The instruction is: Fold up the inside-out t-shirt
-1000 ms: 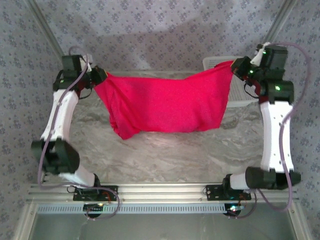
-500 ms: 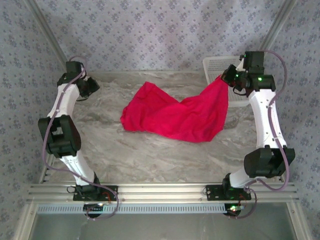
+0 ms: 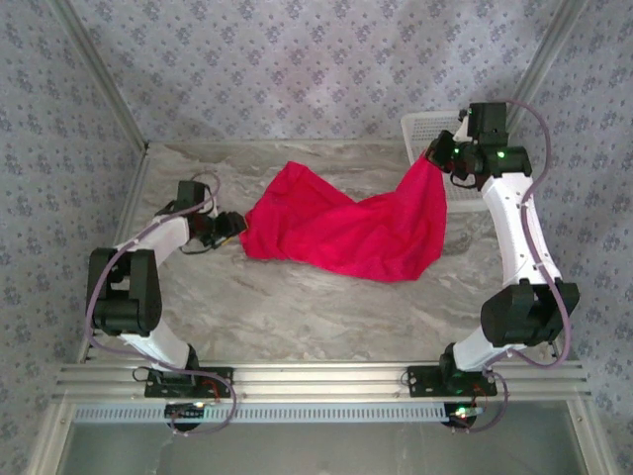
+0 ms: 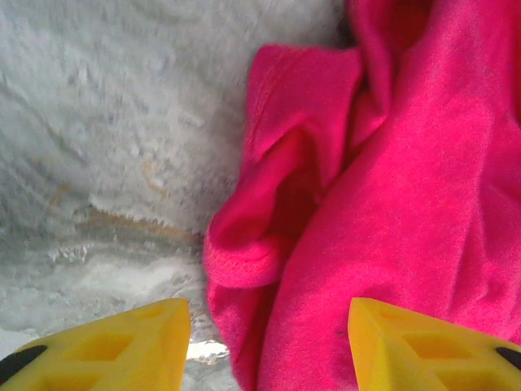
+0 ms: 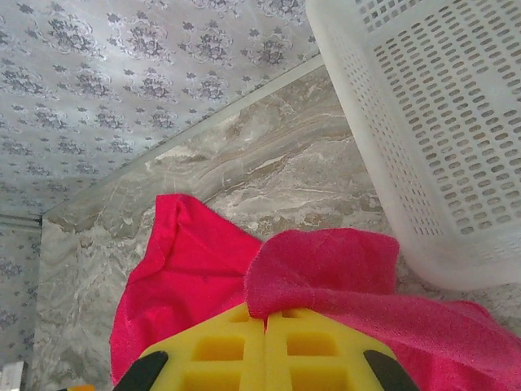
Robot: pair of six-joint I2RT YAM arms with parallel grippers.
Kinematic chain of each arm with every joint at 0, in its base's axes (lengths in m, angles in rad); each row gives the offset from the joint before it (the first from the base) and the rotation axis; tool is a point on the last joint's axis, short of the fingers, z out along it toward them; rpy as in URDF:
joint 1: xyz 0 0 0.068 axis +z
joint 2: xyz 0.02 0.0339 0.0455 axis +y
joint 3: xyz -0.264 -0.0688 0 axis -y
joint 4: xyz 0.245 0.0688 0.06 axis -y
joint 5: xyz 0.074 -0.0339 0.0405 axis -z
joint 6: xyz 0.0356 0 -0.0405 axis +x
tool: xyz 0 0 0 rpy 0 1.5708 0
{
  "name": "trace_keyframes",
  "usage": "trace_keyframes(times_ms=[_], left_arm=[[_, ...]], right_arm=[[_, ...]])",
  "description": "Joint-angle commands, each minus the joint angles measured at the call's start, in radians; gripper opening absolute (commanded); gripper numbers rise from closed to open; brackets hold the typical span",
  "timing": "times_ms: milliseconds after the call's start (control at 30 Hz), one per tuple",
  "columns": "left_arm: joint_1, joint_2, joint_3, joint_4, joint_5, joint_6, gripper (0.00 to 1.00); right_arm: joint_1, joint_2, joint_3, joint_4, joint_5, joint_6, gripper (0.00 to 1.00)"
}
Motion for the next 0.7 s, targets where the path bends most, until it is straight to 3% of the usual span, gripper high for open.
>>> trace_keyframes(times_ms=[0, 167, 233, 333, 667], left_arm=[[-0.008, 0.008, -0.049, 0.142, 0.056, -0.035, 0.51], [-0.008, 0.114, -0.035, 0.217, 0.070, -0.069, 0.39], [-0.009, 0.143, -0.019, 0.230, 0.051, -0.071, 0.27], [-0.001, 0.142, 0.021, 0.174, -0.003, -0.050, 0.01], [0.023, -0.143, 0.182, -0.281, -0.365, 0.107, 0.00]], right_arm=[[0.012, -0.005, -0.038, 0.026, -0.013, -0.012, 0.00], [0.023, -0.012, -0.048, 0.023, -0.013, -0.011, 0.00], [0.029, -0.015, -0.048, 0.020, -0.009, -0.016, 0.00], [0.036, -0.017, -0.048, 0.005, 0.004, -0.030, 0.00], [0.061, 0.059, 0.022, -0.058, 0.054, -0.059, 0.00]])
